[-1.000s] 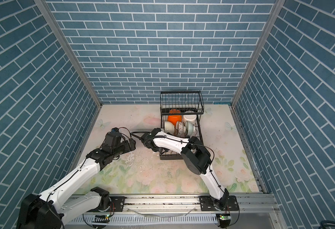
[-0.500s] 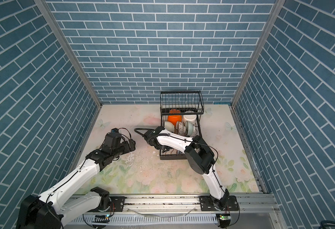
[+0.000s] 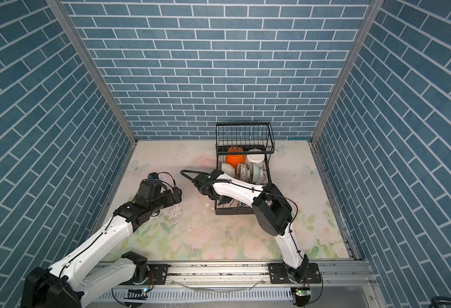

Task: Load bowls into a dish rack
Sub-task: Place the bowl in the dish rack.

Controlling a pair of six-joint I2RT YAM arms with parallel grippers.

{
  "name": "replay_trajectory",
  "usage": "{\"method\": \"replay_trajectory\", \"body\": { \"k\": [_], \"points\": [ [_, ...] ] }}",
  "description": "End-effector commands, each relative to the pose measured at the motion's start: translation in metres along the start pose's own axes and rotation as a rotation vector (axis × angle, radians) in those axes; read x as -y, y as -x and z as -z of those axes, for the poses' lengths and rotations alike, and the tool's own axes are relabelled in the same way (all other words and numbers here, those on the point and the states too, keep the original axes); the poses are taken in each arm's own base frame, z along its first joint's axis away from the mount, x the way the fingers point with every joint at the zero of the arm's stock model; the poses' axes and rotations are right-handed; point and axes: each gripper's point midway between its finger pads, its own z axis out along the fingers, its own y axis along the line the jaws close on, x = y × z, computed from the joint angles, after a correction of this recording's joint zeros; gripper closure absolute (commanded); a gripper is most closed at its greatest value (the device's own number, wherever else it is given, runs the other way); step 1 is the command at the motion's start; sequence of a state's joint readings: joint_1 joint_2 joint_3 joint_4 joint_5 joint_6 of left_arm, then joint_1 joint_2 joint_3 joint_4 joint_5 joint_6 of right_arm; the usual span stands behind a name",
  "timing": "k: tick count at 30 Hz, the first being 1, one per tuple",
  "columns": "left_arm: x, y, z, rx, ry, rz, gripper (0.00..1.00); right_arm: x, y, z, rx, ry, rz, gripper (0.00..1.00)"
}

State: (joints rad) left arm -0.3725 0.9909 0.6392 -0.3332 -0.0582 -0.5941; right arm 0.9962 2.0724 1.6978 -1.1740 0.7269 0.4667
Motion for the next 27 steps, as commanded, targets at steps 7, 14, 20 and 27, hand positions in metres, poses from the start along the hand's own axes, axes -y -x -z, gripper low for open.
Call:
{"method": "replay_trajectory", "body": {
  "k": [7, 14, 20, 27],
  "points": [
    [-0.008, -0.006, 0.001, -0.013, 0.023, 0.002, 0.00, 0.010, -0.006, 0.006, -0.007, 0.074, -0.084, 0.31],
    [-0.008, -0.006, 0.002, -0.013, 0.023, 0.001, 0.00, 0.020, -0.007, 0.008, 0.007, 0.127, -0.141, 0.29],
    [-0.008, -0.006, 0.002, -0.012, 0.023, 0.002, 0.00, 0.020, -0.007, 0.007, 0.005, 0.148, -0.148, 0.28],
    [-0.006, -0.002, 0.004, -0.007, 0.021, -0.002, 0.00, 0.028, -0.005, 0.013, 0.036, 0.169, -0.173, 0.28]
  ]
}}
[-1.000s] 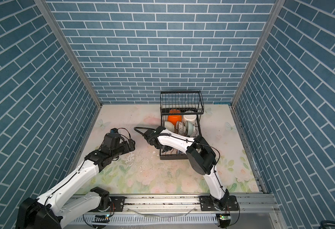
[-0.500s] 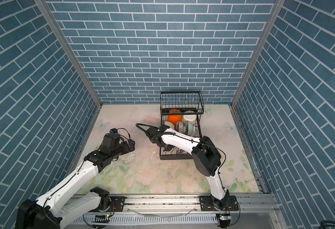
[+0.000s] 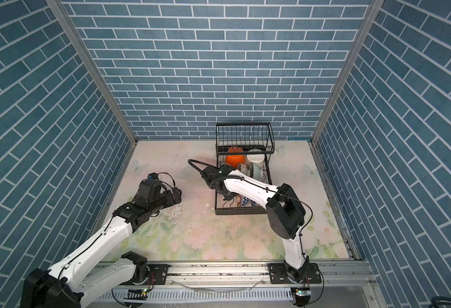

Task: Load bowls into a dish rack
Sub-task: Place the bowl in the dish rack, then reset both arms

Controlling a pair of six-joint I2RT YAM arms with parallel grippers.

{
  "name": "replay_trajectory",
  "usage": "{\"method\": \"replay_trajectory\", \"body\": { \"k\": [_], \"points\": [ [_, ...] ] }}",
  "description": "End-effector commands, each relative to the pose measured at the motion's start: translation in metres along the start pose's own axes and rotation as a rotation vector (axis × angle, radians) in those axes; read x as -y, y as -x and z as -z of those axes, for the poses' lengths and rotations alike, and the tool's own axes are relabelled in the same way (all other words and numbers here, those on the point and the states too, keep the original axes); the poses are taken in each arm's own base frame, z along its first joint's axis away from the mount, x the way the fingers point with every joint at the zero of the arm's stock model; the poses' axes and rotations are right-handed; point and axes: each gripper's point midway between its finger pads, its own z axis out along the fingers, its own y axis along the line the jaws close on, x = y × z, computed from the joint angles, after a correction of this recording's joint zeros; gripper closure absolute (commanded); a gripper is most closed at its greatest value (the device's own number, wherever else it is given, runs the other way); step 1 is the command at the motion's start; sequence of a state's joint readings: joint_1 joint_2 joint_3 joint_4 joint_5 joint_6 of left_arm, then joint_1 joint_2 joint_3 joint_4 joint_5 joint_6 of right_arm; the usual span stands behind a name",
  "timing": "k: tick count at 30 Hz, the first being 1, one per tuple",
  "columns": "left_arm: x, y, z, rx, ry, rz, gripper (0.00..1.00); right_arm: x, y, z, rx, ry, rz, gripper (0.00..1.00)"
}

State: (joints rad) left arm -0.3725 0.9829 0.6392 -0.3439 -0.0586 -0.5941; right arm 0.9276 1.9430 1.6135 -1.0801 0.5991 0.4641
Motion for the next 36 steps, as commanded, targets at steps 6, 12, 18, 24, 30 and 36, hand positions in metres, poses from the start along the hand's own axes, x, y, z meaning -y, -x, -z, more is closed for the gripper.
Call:
{"method": "replay_trajectory", "body": {
  "k": [6, 12, 18, 24, 30, 36],
  "points": [
    [-0.004, 0.003, 0.005, -0.001, 0.023, -0.009, 0.00, 0.026, 0.009, 0.026, 0.094, 0.093, -0.109, 0.26],
    [-0.005, 0.008, 0.010, 0.009, 0.038, -0.025, 0.00, 0.060, 0.011, 0.032, 0.136, 0.106, -0.208, 0.19],
    [-0.013, 0.024, 0.021, 0.041, 0.117, -0.083, 0.00, 0.102, -0.012, 0.017, 0.103, 0.092, -0.319, 0.01],
    [-0.040, 0.044, 0.035, 0.091, 0.277, -0.133, 0.00, 0.145, -0.050, -0.001, 0.067, 0.078, -0.472, 0.01],
    [-0.070, 0.063, 0.044, 0.159, 0.448, -0.169, 0.00, 0.189, -0.081, -0.028, 0.042, 0.029, -0.647, 0.01],
    [-0.092, 0.072, 0.045, 0.185, 0.574, -0.199, 0.00, 0.234, -0.100, -0.059, 0.020, -0.081, -0.775, 0.01]
  ]
}}
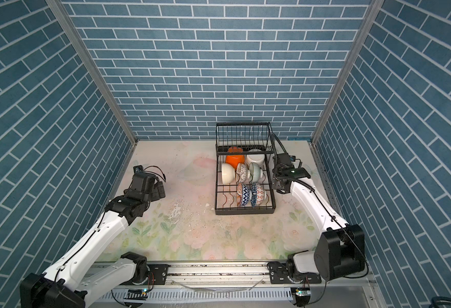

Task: Load bowls into a dish rack
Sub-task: Reset both arms

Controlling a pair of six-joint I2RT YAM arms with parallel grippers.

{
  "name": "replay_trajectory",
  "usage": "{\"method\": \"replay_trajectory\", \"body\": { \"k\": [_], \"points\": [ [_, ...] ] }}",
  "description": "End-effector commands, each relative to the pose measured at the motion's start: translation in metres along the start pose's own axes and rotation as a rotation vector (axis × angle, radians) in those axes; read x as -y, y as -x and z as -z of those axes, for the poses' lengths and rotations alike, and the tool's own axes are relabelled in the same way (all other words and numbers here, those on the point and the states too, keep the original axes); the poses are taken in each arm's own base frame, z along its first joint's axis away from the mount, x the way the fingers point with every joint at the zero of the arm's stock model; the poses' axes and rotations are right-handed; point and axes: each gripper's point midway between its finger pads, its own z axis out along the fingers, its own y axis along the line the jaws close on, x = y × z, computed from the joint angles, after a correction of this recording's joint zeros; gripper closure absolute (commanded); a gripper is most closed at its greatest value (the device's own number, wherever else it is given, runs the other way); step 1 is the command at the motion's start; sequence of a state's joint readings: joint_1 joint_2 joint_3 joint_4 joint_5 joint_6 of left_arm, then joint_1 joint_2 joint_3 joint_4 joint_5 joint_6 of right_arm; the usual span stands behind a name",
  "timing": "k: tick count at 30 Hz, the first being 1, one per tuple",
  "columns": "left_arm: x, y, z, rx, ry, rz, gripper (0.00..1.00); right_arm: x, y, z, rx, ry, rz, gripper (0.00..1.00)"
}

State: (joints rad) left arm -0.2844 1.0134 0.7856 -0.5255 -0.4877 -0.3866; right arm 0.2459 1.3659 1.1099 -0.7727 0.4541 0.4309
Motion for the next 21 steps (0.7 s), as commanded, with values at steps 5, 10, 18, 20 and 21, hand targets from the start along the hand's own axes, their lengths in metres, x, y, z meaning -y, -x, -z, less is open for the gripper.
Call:
{"method": "replay_trajectory", "body": {
  "k": [5, 10, 18, 20, 21],
  "points": [
    [-0.026, 0.012, -0.013, 0.094, 0.135, -0.043, 0.00, 0.031, 0.025, -0.051, 0.102, -0.149, -0.072, 0.01],
    [-0.031, 0.011, -0.023, 0.126, 0.146, -0.050, 0.01, 0.042, 0.030, -0.092, 0.152, -0.164, -0.125, 0.01],
    [-0.035, 0.011, -0.038, 0.205, 0.130, -0.026, 0.00, 0.043, 0.033, -0.125, 0.275, -0.113, -0.157, 0.01],
    [-0.035, 0.010, -0.042, 0.219, 0.119, -0.020, 0.00, 0.043, 0.033, -0.130, 0.295, -0.114, -0.154, 0.01],
    [-0.035, 0.010, -0.043, 0.224, 0.118, -0.017, 0.00, 0.042, 0.034, -0.132, 0.311, -0.100, -0.153, 0.01]
  ]
}}
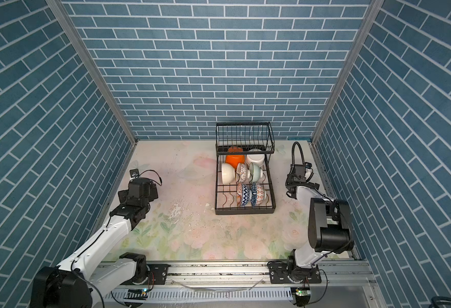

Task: Load bowls into a dish rack
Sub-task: Reset both arms

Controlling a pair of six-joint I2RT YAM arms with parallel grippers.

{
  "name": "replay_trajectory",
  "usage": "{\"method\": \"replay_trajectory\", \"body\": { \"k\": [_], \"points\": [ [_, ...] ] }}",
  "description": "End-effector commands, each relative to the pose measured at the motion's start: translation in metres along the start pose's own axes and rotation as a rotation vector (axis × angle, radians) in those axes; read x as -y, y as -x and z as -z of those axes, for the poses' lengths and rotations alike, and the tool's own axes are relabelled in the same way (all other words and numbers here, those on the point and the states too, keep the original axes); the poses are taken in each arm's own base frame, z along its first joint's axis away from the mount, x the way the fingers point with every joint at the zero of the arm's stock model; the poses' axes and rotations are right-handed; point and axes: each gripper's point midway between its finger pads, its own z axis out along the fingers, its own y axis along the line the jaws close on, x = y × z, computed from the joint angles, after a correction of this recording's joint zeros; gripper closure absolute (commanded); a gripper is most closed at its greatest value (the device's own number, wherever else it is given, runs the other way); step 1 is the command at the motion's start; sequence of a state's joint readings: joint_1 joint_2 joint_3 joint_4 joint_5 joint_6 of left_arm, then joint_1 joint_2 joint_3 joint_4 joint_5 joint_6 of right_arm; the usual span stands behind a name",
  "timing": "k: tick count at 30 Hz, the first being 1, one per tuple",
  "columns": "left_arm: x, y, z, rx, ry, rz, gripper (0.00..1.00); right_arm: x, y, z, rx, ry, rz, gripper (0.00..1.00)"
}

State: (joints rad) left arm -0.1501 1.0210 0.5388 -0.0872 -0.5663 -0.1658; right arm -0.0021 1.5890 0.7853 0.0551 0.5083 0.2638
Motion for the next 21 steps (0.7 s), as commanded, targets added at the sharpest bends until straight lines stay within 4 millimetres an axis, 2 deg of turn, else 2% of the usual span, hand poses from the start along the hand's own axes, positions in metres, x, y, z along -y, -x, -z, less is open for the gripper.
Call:
{"method": "replay_trajectory", "body": {
  "k": [1, 6, 13, 17, 21],
  "points": [
    [0.001, 0.015, -0.003, 0.078, -0.018, 0.033, 0.00, -0.008, 0.018, -0.006, 0.116, 0.054, -0.023, 0.01],
    [0.005, 0.010, -0.010, 0.097, -0.029, 0.023, 0.00, -0.013, 0.021, 0.003, 0.202, 0.129, -0.027, 0.01],
    [0.016, 0.001, -0.022, 0.107, -0.079, 0.020, 0.00, -0.018, 0.013, 0.035, 0.406, 0.270, -0.053, 0.01],
    [0.018, 0.001, -0.026, 0.139, -0.102, 0.042, 0.00, -0.032, 0.004, 0.037, 0.479, 0.354, -0.012, 0.01],
    [0.023, 0.001, -0.031, 0.160, -0.123, 0.031, 0.00, -0.035, 0.005, 0.037, 0.470, 0.363, -0.005, 0.01]
  ]
}}
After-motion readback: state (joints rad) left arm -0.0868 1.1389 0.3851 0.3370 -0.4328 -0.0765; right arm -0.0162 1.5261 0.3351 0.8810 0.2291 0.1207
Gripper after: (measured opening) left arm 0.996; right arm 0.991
